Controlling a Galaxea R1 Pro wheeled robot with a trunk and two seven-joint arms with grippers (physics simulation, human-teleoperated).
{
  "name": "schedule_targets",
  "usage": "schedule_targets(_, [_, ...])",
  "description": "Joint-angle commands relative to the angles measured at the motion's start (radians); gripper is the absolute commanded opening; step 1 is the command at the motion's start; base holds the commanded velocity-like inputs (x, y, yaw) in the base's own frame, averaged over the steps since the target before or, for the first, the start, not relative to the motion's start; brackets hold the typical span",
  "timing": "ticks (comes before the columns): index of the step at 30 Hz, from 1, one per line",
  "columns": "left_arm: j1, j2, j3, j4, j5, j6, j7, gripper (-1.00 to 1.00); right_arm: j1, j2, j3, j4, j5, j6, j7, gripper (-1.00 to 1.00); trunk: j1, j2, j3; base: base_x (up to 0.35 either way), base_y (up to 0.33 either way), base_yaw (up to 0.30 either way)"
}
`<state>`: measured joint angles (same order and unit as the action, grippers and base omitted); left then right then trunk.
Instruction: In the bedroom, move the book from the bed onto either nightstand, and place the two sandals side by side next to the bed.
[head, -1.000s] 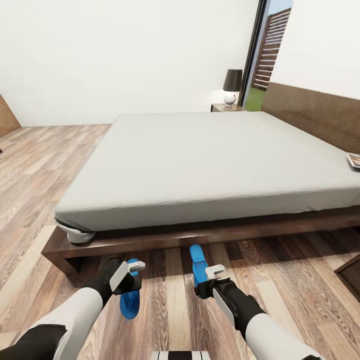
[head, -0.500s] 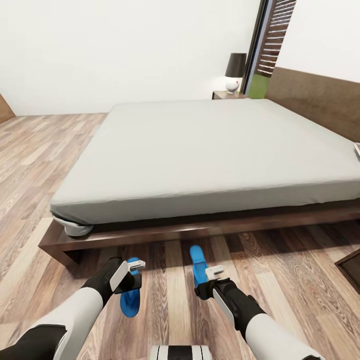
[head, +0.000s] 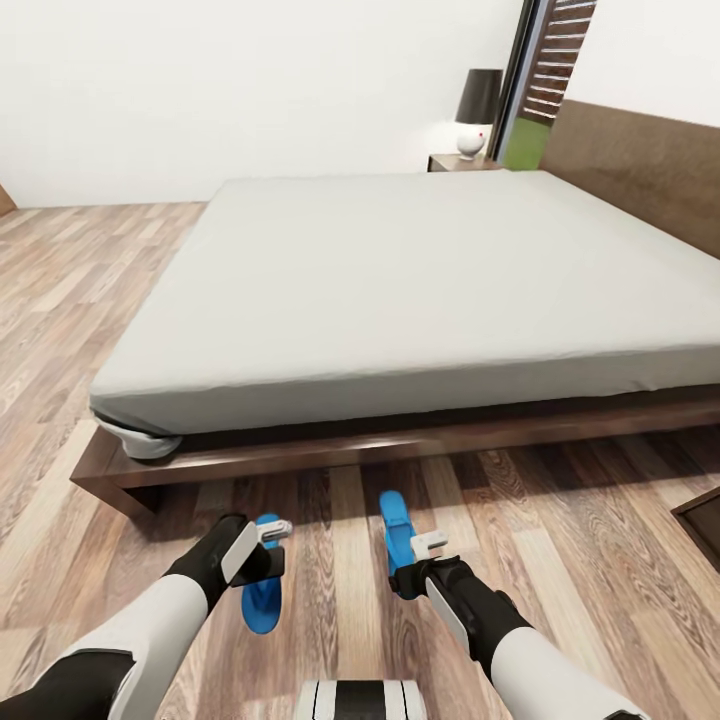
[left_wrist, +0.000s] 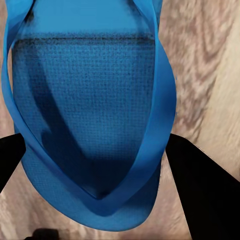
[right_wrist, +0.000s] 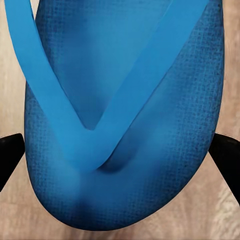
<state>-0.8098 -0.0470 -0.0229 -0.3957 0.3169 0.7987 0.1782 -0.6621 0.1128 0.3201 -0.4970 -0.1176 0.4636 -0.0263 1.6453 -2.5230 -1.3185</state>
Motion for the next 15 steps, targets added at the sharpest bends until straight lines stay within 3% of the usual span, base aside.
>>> schedule_targets(1, [0.0, 0.001, -0.003, -0.002, 0.011, 0.004, 0.007, -1.0, -0.001, -0.001, 0.005, -0.002, -0.01, 0.004, -0.002, -1.0, 0.0, -0.001, -0.005, 0.0, 0.0, 0.0])
schedule_targets(6, [0.0, -0.003, -0.002, -0.002, 0.01, 0.004, 0.007, -1.0, 0.0, -0.001, 0.007, -0.002, -0.008, 0.003, -0.003, -1.0, 0.002, -0.002, -0.024, 0.0, 0.0, 0.0])
schedule_targets(10, [0.0, -0.003, 0.0, -0.002, 0.01, 0.004, 0.007, -1.0, -0.001, -0.001, 0.007, -0.002, -0.008, 0.001, -0.003, -1.0, 0.002, -0.002, -0.024, 0.015, 0.0, 0.0])
schedule_targets(15, [0.0, 0.004, -0.003, 0.0, 0.009, 0.003, -0.014, -1.0, 0.004, -0.004, 0.007, -0.06, -0.009, 0.001, 0.0, -1.0, 0.002, -0.002, -0.024, 0.258, 0.008, 0.0])
